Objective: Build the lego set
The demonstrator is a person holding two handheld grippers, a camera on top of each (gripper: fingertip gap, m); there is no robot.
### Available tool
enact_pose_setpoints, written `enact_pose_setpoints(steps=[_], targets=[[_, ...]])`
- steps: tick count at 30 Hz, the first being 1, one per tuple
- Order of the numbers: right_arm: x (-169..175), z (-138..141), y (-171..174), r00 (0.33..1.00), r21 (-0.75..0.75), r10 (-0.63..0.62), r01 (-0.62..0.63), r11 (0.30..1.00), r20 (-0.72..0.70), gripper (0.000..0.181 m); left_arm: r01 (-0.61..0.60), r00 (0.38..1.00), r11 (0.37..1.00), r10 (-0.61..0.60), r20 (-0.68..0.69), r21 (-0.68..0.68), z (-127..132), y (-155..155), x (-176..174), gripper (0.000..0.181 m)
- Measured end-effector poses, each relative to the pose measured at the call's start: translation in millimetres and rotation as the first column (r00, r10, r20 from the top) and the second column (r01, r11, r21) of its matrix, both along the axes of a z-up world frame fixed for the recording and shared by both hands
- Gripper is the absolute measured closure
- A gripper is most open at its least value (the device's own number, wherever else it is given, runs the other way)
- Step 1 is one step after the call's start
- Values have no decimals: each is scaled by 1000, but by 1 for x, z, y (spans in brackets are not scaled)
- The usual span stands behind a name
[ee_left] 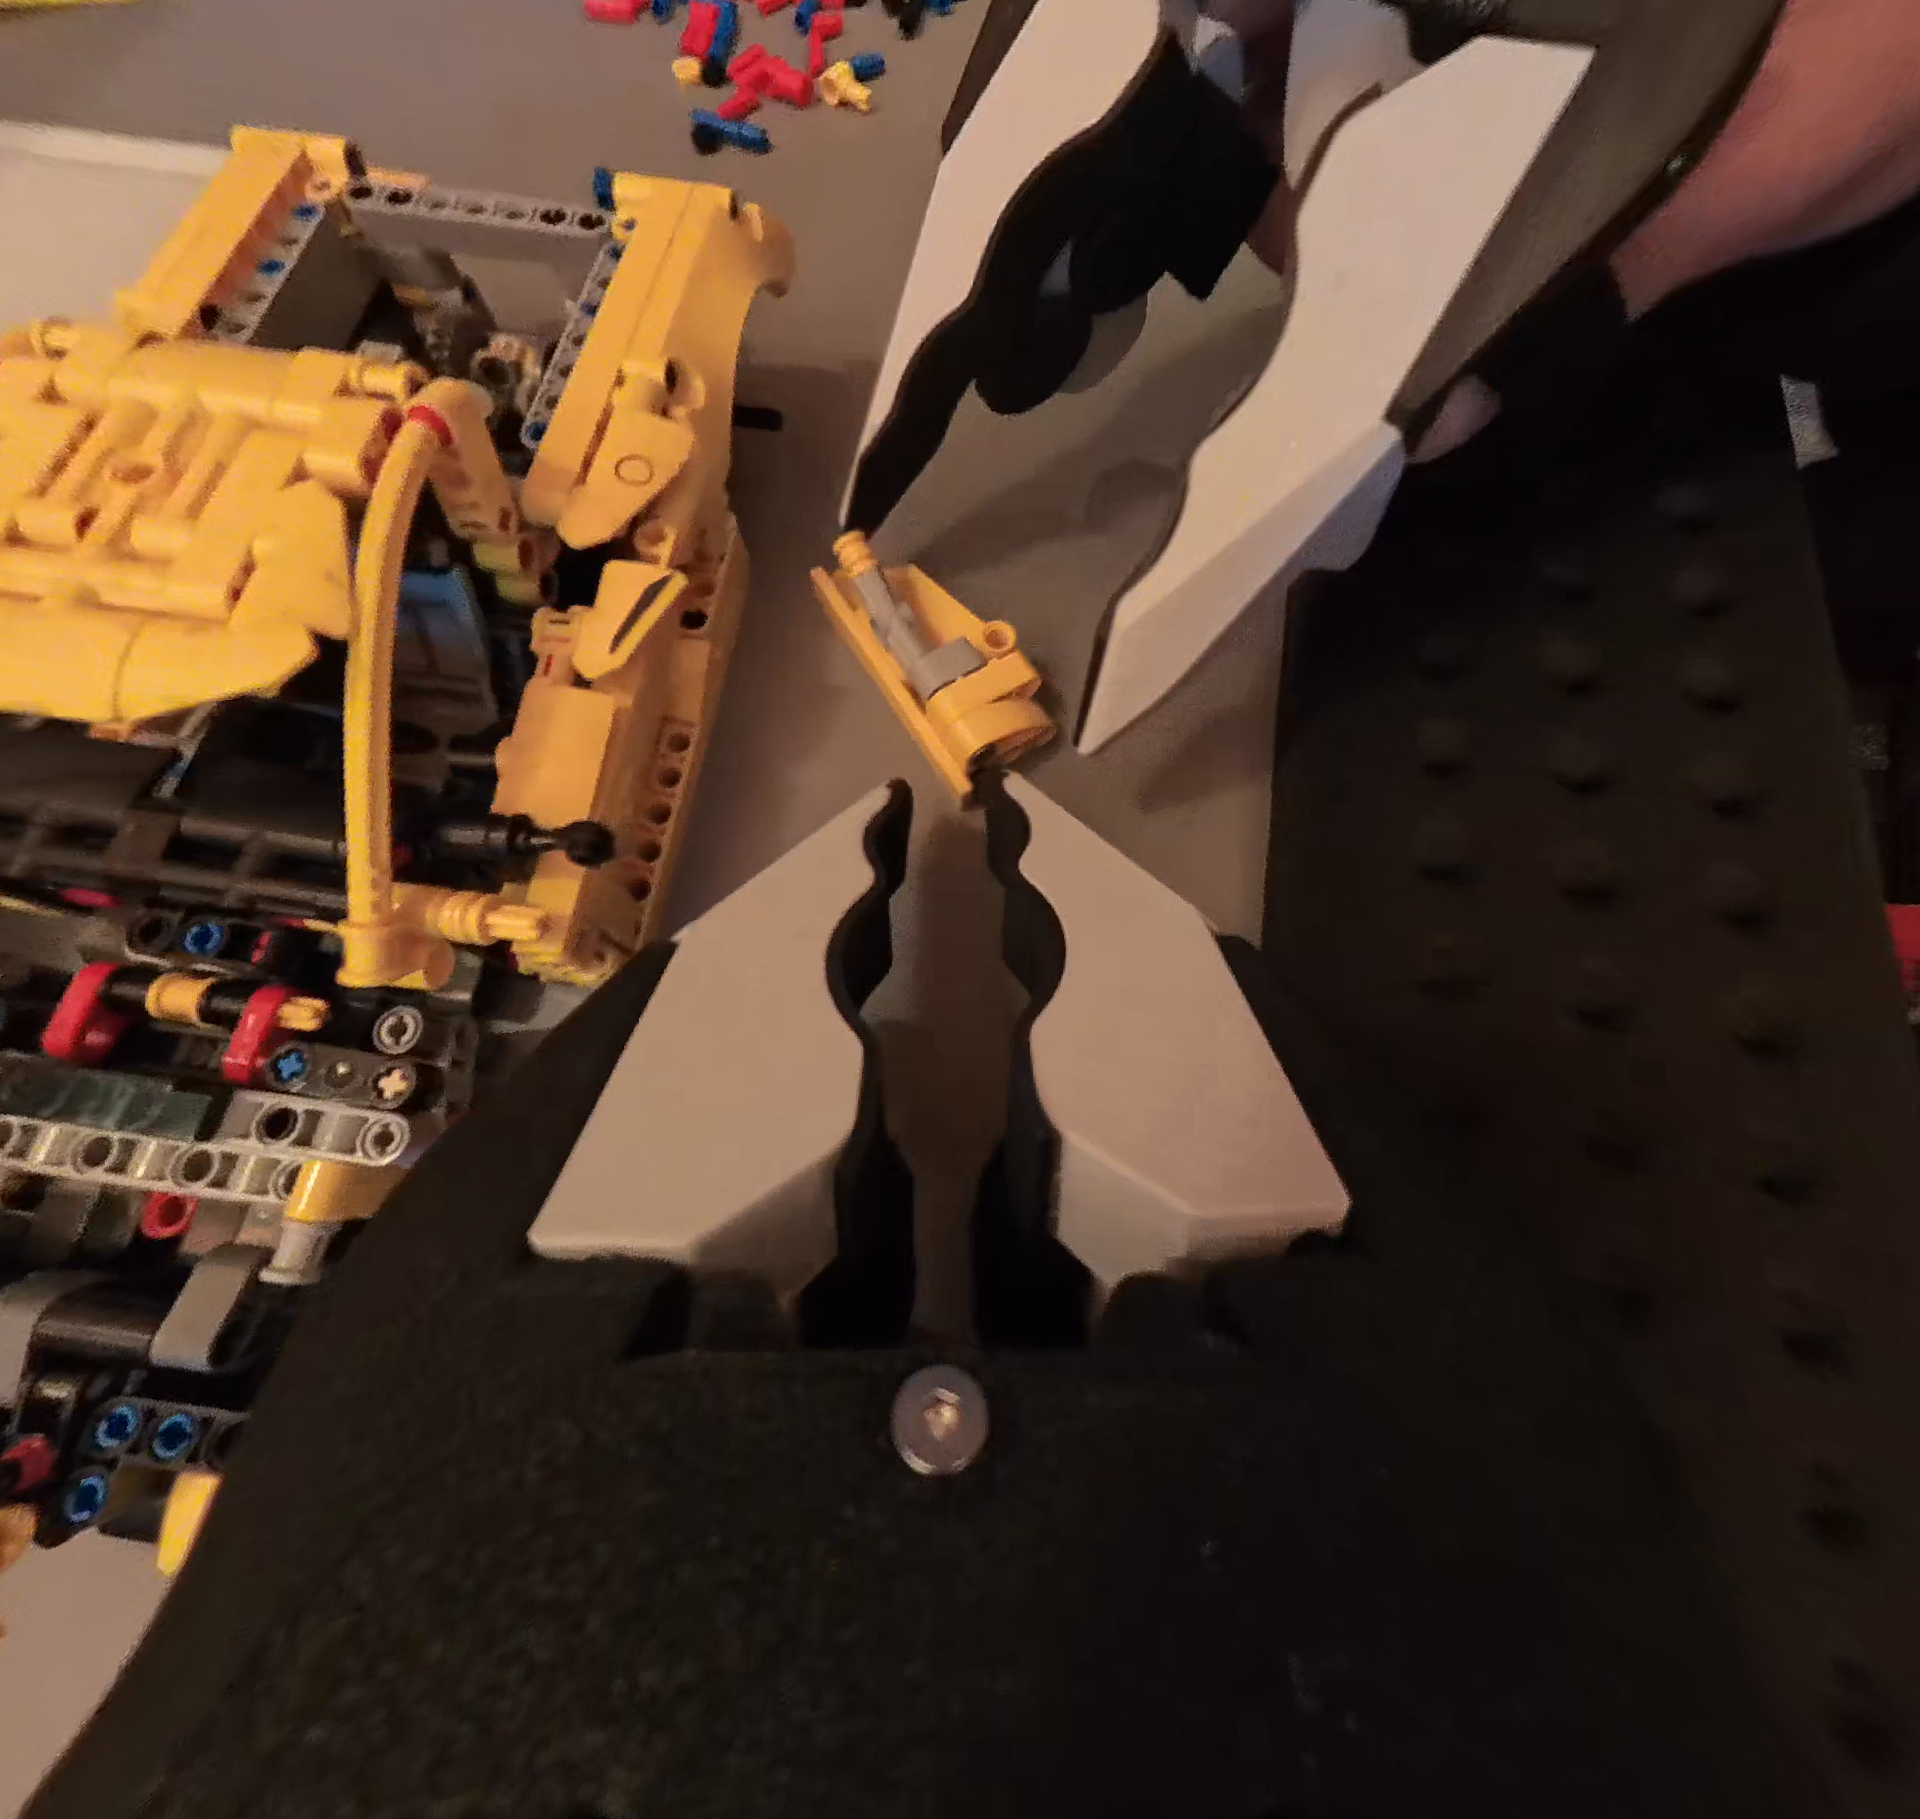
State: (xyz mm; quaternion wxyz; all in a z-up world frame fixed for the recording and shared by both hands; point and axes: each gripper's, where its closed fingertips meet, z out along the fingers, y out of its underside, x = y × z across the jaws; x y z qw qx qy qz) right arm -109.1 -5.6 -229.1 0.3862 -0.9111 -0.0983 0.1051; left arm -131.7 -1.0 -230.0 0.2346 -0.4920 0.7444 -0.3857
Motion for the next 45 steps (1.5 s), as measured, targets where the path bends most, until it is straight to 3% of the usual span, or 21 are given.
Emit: enact_pose_setpoints(steps=[3, 7, 11, 14, 16, 23, 35, 38, 45], targets=[[-2, -6, -5, 998, -25, 24, -22, 999, 62, 127, -4, 1000, 999, 5, -13, 37, -5, 1, 2, 167], [-7, 1, -2, 995, 21, 22, -24, 999, 94, 143, -2, 999, 999, 0, -49, -34, -6, -1, 4, 177], [-4, -10, -3, 994, -40, 23, -19, 999, 107, 140, 14, 998, 999, -16, -53, -41, -6, -6, 5, 180], [-5, -13, -3, 996, -68, 34, -28, 997, 80, 151, 43, 998, 999, -43, -46, -6, -7, -12, 7, 179], [0, -14, -2, 991, -53, 27, -20, 998, 132, 157, 42, 999, 999, -41, -33, 24, -7, -13, 10, 179], [0, -14, -3, 978, -40, 35, -27, 999, 205, 158, 31, 999, 1000, -31, -42, -1, -6, -12, 13, 179], [-3, -13, -3, 995, -61, 38, -33, 998, 94, 157, 44, 998, 999, -45, -42, -12, -6, -13, 10, 179], [-3, -8, -5, 998, -45, 48, -46, 998, 38, 130, 45, 999, 999, -45, -18, 13, -4, -13, 9, 179], [15, -3, 5, 997, 6, 63, -63, 998, 34, 127, 40, 999, 996, -41, 3, 85, -6, -11, 10, 172]])
